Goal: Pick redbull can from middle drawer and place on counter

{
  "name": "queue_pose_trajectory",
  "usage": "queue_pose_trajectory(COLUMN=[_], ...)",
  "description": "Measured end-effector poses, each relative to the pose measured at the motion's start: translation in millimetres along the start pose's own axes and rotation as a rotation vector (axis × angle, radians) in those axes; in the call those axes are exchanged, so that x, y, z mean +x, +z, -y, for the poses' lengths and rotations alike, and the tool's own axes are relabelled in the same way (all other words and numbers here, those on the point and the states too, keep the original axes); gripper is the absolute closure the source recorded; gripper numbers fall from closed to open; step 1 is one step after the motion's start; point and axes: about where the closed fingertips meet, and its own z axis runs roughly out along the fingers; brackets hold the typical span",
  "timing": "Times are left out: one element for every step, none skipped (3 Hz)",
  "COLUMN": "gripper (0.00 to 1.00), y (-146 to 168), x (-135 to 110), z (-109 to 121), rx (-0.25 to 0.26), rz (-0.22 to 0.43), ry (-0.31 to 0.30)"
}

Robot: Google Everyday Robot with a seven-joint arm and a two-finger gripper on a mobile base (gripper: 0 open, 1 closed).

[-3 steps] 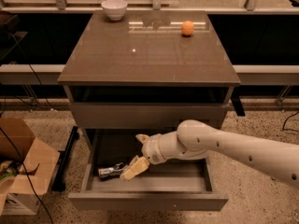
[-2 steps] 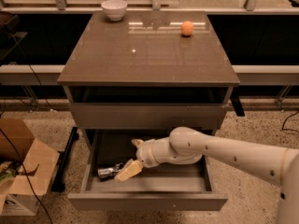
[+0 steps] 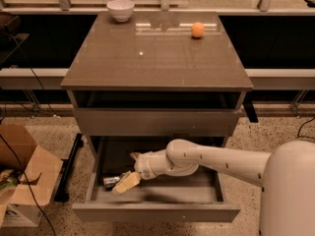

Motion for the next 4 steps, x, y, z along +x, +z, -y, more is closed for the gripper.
queue_pose_trajectory(gripper=[0.0, 0.0, 0.0, 0.0], y=[30, 49, 61, 69], x=[20, 40, 59, 70], z=[9, 17, 27, 33], rx=[-0.022, -0.037, -0.038, -0.034], rz=[-0.015, -0.036, -0.058, -0.078], ry=[0.024, 0.043, 0.059, 0.061])
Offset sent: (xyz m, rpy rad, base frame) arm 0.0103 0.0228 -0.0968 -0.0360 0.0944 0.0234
